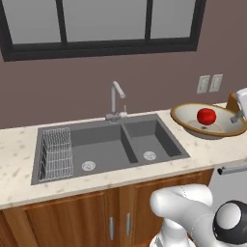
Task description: Pick the tomato from the cabinet and place it in the bowl. Then pick the bowl and place it in the sink. Then turn on the sink facuet.
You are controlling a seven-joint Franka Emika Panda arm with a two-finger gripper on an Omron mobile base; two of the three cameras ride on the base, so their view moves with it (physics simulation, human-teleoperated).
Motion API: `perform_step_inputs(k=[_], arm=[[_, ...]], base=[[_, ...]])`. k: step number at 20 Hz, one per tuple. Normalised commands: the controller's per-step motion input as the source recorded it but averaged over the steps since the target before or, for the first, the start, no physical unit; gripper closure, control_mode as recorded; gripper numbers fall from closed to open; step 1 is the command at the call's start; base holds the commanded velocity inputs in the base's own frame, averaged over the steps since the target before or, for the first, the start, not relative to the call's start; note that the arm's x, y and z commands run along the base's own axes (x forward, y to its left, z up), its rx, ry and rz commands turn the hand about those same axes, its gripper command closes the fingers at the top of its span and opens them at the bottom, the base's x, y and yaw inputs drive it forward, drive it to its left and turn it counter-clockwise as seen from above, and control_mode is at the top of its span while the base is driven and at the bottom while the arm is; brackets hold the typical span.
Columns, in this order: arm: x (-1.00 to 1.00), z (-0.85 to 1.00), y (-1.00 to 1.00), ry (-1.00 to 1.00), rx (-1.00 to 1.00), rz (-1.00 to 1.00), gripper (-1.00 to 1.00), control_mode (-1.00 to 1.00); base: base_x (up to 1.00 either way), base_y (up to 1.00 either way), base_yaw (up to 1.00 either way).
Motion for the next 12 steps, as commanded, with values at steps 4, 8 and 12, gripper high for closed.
perform_step_inputs(k=[4,8,12], arm=[[0.0,0.0,0.0,0.0,0.0,0.0,1.0,1.0],[0.0,0.0,0.0,0.0,0.0,0.0,1.0,1.0],[0.0,0.0,0.0,0.0,0.0,0.0,1.0,1.0]], base=[[0.49,0.14,0.0],[0.55,0.13,0.0],[0.5,0.01,0.0]])
